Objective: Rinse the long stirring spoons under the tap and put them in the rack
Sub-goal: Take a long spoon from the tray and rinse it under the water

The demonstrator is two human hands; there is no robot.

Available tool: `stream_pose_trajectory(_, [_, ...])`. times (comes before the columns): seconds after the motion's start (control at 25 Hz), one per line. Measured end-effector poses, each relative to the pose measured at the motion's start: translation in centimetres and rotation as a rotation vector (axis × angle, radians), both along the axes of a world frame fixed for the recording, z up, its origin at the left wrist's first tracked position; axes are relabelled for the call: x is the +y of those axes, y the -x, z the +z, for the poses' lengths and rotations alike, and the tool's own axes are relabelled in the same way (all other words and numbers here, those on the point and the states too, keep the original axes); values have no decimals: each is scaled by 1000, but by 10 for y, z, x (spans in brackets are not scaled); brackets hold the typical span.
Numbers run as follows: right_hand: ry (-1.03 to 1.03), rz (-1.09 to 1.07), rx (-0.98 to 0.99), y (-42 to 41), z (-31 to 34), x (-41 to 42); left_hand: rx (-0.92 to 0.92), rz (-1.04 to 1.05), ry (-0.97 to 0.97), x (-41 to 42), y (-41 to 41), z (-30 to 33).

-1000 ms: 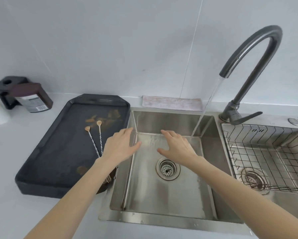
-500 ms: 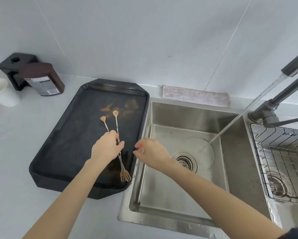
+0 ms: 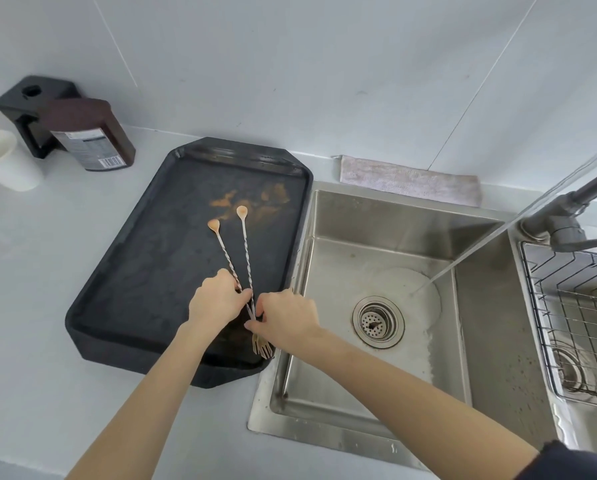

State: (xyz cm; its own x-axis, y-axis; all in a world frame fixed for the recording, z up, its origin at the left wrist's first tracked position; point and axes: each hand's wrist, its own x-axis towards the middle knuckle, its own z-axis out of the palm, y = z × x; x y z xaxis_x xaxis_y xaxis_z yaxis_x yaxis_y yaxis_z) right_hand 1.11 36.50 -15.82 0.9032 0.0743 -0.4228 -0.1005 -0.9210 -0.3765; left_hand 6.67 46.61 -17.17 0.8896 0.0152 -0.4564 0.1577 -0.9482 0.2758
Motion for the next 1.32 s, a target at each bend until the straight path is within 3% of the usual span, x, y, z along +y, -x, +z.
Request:
stream_pose_trajectory(0.36, [-286, -247, 30, 11, 4, -17, -52, 36, 211, -17, 1, 5])
stream_pose_trajectory(0.6, [-350, -376, -13, 39, 9, -57, -125, -14, 407, -57, 26, 20])
stream_pose_trajectory(0.8, [-388, -482, -59, 74, 3, -105, -108, -70, 534, -108, 57, 29])
stream_pose_trajectory(1.0, [-450, -503, -46, 104, 11, -151, 2, -8, 796, -152, 86, 38])
stream_pose_trajectory(1.16, [-544, -597, -75, 111, 23, -202, 11, -64, 802, -181, 93, 35])
stream_pose_trajectory(1.32, [-793, -827, -165, 93, 39, -248, 85, -88, 816, -210, 99, 29])
